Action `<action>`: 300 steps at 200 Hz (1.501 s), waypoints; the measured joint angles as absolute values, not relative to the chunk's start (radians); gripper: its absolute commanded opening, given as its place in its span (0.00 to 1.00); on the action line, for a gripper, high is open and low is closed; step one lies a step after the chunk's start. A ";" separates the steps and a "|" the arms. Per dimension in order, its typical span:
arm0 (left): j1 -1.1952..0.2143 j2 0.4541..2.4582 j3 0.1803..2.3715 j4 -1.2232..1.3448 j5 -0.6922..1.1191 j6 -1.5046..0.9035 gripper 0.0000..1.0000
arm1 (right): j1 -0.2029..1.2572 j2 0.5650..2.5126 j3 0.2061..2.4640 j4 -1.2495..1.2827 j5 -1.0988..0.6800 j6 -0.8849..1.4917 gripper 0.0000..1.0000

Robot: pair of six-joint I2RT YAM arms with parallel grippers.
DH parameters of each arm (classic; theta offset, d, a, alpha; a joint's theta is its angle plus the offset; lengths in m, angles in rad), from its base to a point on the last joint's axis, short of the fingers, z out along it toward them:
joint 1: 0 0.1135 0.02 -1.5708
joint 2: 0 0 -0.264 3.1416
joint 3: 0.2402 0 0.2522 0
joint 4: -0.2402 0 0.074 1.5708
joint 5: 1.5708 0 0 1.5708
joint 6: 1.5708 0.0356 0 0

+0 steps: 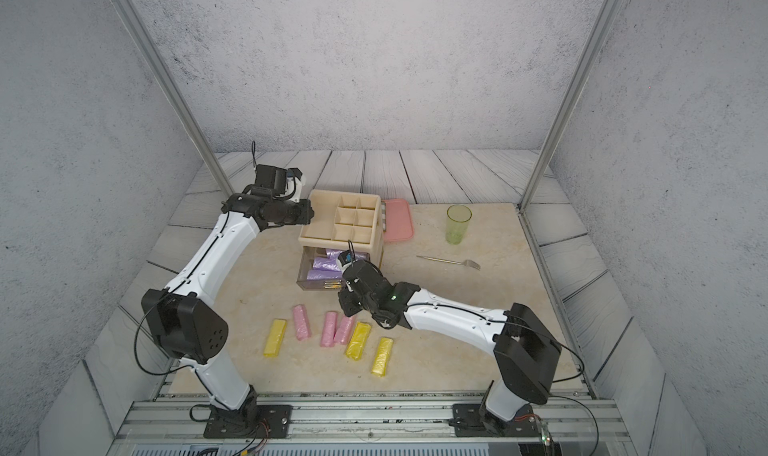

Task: Sort the rolls of trash bags by color and place them into the drawer
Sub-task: Close the drawer in the storage box.

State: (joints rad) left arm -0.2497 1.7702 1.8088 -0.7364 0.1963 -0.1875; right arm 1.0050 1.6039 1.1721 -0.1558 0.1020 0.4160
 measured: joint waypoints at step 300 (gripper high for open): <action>-0.267 1.839 1.911 -0.855 0.278 -0.291 0.00 | 0.956 1.574 1.200 0.016 0.245 0.313 0.20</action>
State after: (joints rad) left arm -0.2668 1.8385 1.9106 -0.8555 0.2775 -0.2913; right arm 0.9558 1.5742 1.2003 0.0158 0.2447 0.3134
